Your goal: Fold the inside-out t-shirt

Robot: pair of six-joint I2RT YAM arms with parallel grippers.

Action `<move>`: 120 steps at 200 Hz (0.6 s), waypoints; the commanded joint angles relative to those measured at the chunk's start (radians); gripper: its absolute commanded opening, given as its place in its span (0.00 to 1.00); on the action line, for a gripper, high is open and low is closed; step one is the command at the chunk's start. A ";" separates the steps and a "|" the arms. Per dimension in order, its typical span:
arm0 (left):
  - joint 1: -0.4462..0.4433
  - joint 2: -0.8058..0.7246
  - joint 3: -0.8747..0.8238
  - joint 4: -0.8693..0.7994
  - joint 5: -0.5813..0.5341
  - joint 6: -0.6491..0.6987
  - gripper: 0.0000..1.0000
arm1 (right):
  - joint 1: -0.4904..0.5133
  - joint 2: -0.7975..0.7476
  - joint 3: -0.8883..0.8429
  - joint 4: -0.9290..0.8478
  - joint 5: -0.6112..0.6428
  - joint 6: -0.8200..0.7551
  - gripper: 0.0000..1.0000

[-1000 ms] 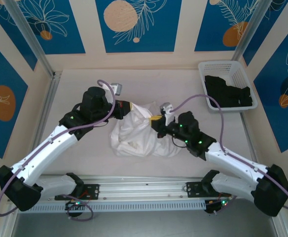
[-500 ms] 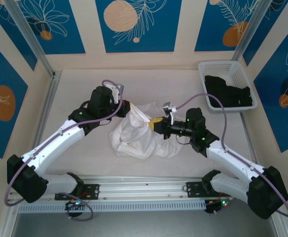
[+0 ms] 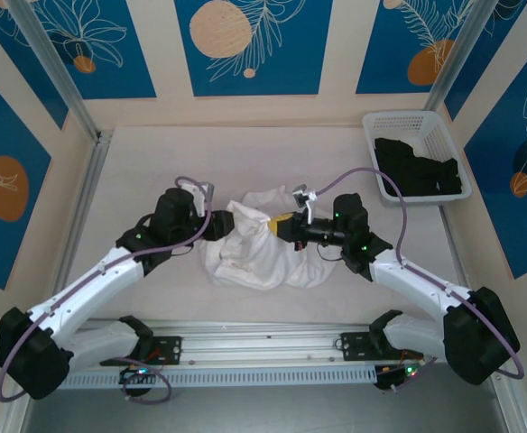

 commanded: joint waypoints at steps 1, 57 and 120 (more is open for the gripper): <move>-0.010 -0.013 -0.059 0.137 0.116 -0.102 0.47 | -0.007 0.000 0.031 0.029 0.010 0.016 0.00; -0.040 0.098 -0.085 0.337 0.181 -0.143 0.49 | -0.006 -0.009 0.024 0.035 0.016 0.031 0.00; -0.040 0.211 -0.066 0.434 0.195 -0.171 0.49 | -0.008 -0.033 0.016 0.020 0.034 0.021 0.00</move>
